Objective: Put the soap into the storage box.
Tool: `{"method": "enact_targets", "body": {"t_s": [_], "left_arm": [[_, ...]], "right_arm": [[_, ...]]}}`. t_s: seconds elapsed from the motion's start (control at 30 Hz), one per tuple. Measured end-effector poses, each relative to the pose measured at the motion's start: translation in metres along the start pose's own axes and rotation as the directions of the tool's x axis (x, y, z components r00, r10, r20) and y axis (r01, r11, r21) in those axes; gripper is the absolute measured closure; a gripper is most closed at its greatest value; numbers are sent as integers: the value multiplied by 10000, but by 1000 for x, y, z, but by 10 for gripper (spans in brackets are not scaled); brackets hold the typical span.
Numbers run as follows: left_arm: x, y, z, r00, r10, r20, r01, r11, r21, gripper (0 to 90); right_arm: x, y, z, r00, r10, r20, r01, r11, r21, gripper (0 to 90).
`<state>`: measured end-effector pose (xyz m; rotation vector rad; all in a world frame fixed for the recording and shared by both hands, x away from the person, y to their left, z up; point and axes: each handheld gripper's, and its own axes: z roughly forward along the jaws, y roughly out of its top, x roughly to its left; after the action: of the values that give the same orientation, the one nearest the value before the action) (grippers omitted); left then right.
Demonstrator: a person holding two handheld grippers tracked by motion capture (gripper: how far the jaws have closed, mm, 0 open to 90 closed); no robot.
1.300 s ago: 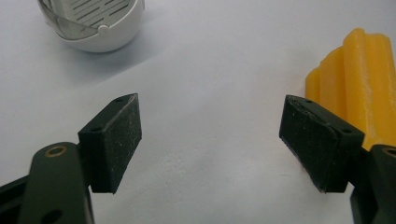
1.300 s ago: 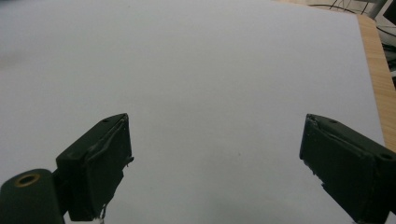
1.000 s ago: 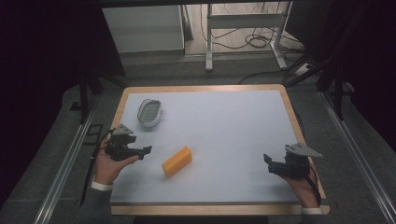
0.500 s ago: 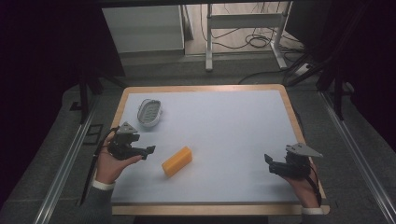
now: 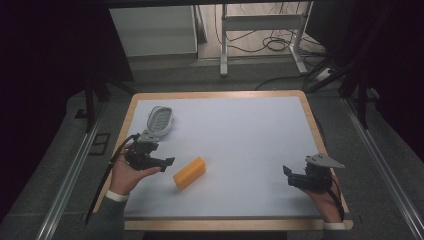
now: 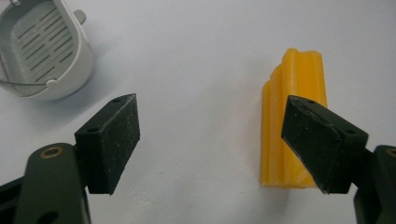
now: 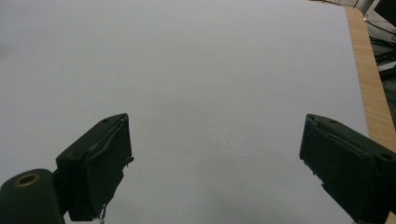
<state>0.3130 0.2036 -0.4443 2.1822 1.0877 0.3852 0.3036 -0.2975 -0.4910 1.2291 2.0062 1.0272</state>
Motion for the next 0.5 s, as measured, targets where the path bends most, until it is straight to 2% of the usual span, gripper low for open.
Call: {"method": "enact_targets", "body": {"t_s": [0.23,0.33,0.5], "left_arm": [[-10,5,9,9993,294,246,-298,9994,172,198],[-19,8,17,9977,574,360,-587,9976,370,197],[-28,11,25,9958,759,513,-789,9951,595,196]], "right_arm": [[0,-1,1,10000,-29,-15,29,10000,60,93],[0,-1,2,10000,-47,20,47,9999,102,93],[-1,-1,2,10000,-52,38,52,9999,101,92]]}}
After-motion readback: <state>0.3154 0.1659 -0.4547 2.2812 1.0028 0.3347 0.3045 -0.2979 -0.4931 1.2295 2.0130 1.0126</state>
